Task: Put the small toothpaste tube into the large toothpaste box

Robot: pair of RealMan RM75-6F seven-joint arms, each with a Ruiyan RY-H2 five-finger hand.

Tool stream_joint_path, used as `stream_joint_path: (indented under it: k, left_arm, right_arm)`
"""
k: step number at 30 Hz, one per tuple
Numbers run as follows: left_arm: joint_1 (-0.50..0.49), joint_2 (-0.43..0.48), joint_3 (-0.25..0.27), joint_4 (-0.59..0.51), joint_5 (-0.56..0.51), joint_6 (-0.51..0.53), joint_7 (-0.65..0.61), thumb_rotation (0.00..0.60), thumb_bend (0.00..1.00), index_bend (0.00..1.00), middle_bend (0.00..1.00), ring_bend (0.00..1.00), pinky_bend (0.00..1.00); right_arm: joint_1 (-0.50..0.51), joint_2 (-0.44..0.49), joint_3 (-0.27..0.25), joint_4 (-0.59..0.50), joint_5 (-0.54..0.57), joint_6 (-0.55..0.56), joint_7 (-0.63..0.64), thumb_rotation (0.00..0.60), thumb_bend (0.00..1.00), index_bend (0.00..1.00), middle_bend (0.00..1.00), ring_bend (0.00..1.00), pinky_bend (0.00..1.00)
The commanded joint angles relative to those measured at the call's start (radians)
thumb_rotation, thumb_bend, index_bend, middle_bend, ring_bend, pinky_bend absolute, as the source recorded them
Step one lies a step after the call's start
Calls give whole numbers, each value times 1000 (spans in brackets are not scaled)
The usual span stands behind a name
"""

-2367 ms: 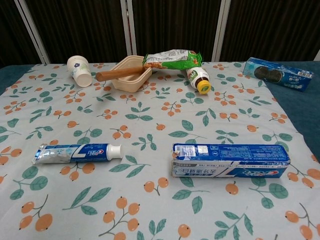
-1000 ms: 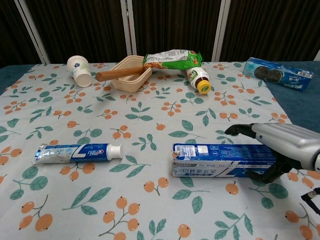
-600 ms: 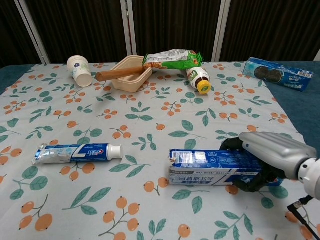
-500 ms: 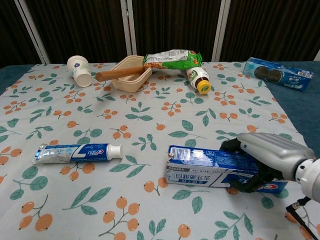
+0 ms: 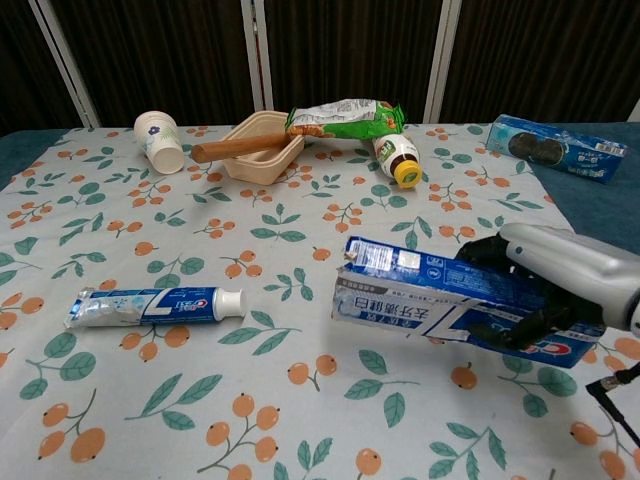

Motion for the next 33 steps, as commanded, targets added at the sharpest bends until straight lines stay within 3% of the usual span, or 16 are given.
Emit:
stream_joint_path:
  k: [1,10,24,33]
  left_arm:
    - [-69,-32,-45,-11,-72,-83,110,600,94,270,171,183,298]
    - [-228,-205,-100,16,-232,-234,372,600,121,332,283,270,362]
    - [-304,-350,-94,39,-326,-254,507,600,154,370,360,325,387]
    - [-331,-426,-83,112,-382,-258,540,600,173,386,374,337,395]
  right_arm:
    - [-10,49,-6,-35,-32,9,41,600,400,431,475,453,448]
    - [-21,125,-6,-78,-67,13,128,600,400,431,475,453,448]
    - [-22,153,6,-88,-74,18,172,600,401,431,475,453,448]
    - [-23,169,6,-103,-78,24,177,600,400,431,475,453,448]
